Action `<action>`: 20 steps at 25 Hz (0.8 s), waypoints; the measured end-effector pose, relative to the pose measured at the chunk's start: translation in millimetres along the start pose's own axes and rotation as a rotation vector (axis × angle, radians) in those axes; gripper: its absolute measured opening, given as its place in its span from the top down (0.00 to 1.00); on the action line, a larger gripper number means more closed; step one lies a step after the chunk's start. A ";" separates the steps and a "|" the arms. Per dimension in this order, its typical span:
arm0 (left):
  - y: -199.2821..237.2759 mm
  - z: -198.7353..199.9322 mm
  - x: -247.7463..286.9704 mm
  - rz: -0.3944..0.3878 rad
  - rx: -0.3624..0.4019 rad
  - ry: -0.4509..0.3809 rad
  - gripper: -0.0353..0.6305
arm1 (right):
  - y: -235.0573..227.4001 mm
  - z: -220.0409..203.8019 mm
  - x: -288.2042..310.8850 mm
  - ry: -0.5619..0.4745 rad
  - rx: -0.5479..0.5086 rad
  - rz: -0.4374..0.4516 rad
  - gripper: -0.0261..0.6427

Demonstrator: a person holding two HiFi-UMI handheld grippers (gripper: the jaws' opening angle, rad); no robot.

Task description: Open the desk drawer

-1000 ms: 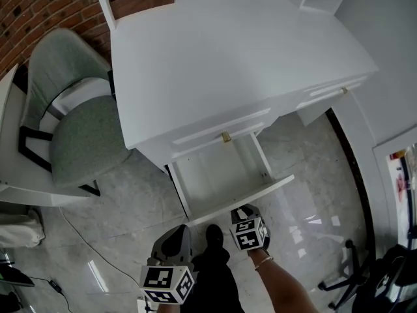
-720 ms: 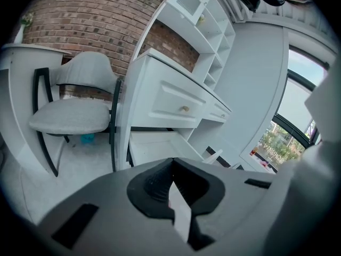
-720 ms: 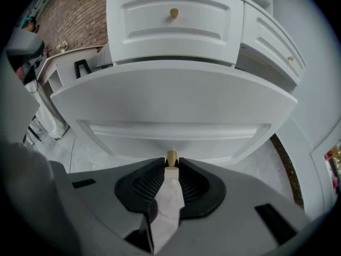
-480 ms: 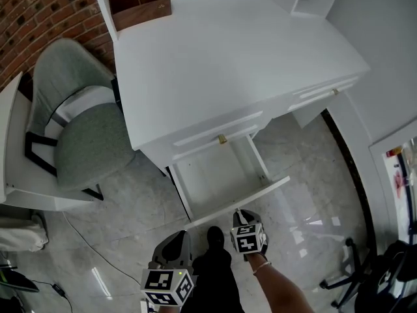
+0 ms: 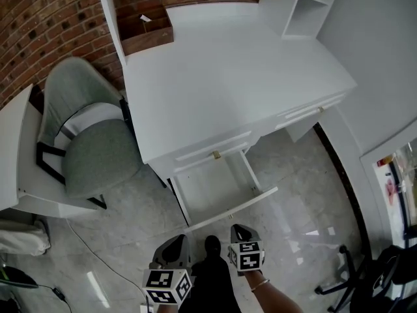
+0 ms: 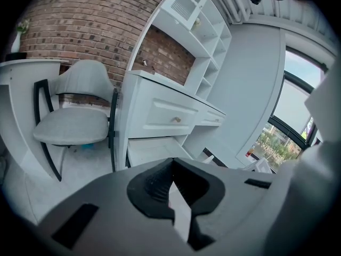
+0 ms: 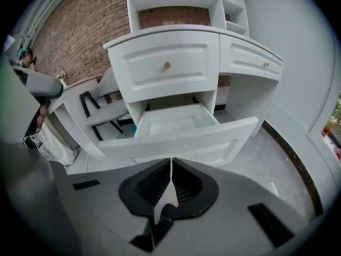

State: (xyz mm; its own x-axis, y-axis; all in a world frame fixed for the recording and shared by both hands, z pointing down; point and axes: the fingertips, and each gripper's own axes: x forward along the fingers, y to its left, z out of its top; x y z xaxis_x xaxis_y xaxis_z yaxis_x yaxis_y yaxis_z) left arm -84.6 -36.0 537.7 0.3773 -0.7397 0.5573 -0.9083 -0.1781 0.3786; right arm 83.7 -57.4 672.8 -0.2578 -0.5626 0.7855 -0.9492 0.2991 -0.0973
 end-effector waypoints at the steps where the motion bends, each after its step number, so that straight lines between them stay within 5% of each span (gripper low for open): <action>1: -2.3 3.7 -3.1 -0.002 0.003 -0.002 0.93 | 2.2 5.2 -7.9 -0.010 0.008 0.006 0.94; 20: -29.8 67.9 -53.0 -0.024 0.037 -0.044 0.93 | 62.4 119.3 -166.2 -0.258 0.029 0.109 0.95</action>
State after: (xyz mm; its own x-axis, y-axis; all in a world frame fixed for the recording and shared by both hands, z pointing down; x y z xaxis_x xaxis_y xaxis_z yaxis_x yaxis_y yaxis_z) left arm -89.8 -35.6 446.7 0.3916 -0.7627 0.5148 -0.9054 -0.2196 0.3634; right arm 45.8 -37.2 463.2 -0.3929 -0.7066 0.5884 -0.9170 0.3490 -0.1932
